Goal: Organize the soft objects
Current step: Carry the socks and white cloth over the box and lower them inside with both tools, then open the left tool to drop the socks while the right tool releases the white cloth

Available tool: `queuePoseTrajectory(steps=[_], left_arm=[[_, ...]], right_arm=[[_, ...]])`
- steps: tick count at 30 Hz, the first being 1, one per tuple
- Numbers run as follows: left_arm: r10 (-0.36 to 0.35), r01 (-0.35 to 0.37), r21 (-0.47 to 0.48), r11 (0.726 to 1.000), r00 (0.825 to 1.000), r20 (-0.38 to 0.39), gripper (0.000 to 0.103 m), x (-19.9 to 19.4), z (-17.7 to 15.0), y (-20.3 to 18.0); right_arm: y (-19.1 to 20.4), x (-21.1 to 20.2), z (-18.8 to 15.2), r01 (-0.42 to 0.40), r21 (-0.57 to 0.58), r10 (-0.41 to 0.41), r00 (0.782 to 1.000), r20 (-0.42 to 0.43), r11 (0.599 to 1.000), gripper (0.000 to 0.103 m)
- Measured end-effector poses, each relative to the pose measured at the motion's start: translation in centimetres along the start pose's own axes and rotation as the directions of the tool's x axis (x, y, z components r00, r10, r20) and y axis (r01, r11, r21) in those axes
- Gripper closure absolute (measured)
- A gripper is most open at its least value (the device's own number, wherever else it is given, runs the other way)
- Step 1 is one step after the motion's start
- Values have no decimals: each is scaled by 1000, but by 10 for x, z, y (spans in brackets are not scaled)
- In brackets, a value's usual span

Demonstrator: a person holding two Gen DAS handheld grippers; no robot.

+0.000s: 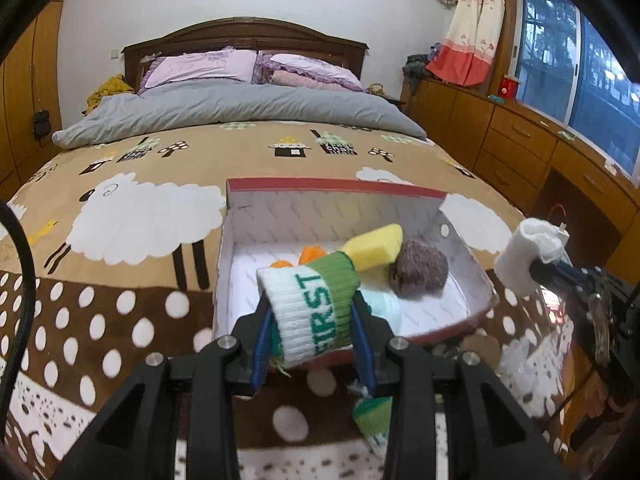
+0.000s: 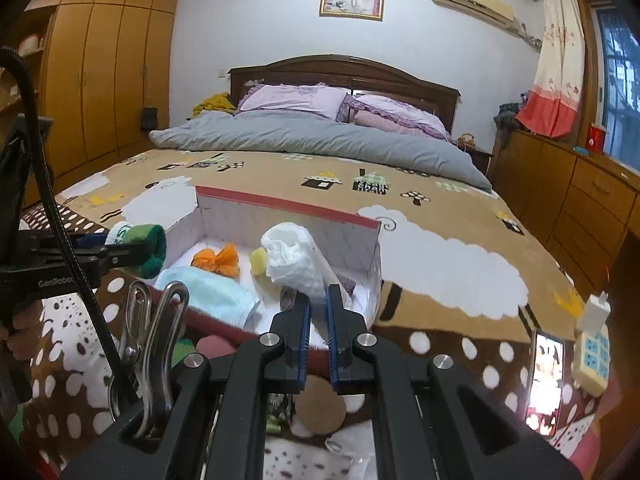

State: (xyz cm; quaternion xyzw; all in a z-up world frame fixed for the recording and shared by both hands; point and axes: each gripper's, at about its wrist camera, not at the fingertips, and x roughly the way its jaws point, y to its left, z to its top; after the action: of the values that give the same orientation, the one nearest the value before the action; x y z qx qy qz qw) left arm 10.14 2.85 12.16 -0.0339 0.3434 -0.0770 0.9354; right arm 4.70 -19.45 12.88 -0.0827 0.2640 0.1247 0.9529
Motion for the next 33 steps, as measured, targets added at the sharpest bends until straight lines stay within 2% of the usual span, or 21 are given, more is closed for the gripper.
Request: queuePoseTrajectory(steps=[10, 13, 20, 27, 33], left_arm=[[-6, 6, -10, 1000, 1000, -19, 66, 44, 15, 0], [12, -12, -1, 1000, 1000, -26, 66, 57, 14, -1], [20, -23, -27, 999, 995, -94, 66, 88, 4, 6], [16, -19, -34, 999, 996, -93, 64, 89, 2, 8], [16, -18, -22, 1000, 995, -96, 51, 86, 1, 6]], right_arm=[[9, 34, 10, 17, -35, -18, 999, -36, 999, 95], [11, 49, 9, 14, -41, -16, 998, -63, 999, 95], [12, 80, -4, 7, -29, -11, 990, -141, 1000, 95], [11, 94, -16, -10, -2, 9, 983, -183, 1000, 94], [5, 98, -22, -48, 66, 61, 977, -206, 997, 90]])
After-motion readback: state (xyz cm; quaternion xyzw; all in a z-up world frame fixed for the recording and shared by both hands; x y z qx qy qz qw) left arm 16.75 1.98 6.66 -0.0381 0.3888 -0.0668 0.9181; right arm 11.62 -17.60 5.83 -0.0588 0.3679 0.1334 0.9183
